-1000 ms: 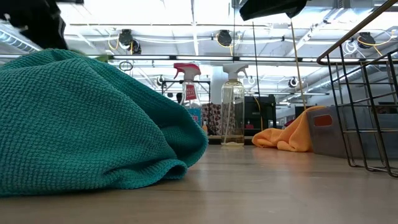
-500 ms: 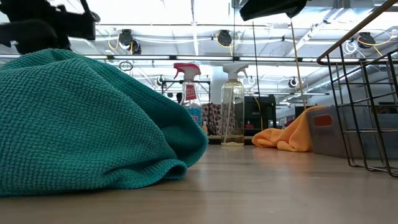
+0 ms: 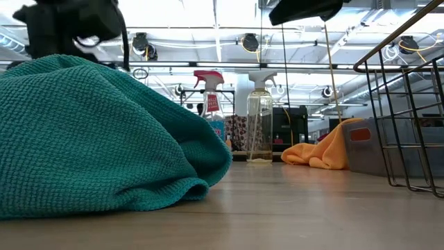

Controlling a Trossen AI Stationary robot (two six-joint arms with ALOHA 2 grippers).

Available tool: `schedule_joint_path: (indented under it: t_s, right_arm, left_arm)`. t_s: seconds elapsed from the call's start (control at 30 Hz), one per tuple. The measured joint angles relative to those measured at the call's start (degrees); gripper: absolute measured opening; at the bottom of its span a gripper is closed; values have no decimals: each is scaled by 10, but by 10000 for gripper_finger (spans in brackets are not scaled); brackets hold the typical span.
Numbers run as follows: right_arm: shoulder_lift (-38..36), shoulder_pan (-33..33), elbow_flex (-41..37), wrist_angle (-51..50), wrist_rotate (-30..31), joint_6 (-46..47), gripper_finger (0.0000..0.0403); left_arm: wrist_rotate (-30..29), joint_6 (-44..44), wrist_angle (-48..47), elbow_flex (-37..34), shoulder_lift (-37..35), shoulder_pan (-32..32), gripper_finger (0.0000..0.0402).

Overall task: Sort microfiber towel by color & place in baskets
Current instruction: Put the green microfiber cloth into the transparent bin, then put the top blue microfiber cloth into the black bin

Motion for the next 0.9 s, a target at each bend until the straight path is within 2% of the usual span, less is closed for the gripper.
schedule_joint_path:
  t_s: [0.07,0.27,0.5,0.7,0.83,0.9]
  right_arm:
    - [0,0,-11,5,-1,1,63]
    - [0,-1,-51,60,-8,1,63]
    - [1,-1,-54,73,-29,1,63]
    - [1,-1,-54,74,-29,1,63]
    - [1,-1,-54,73,-29,0,63]
    - [1,-1,-54,74,-29,-2,63]
  left_arm:
    - [22,11,6,-13,0,12,17]
    - [28,9,4,-26,0,26,35]
    - [25,9,-17,5,0,26,120]
    - [39,-1,-135,71,0,26,183]
    - [39,-8,-261,143,0,26,195]
    - [21,-3,-311,179,0,26,196]
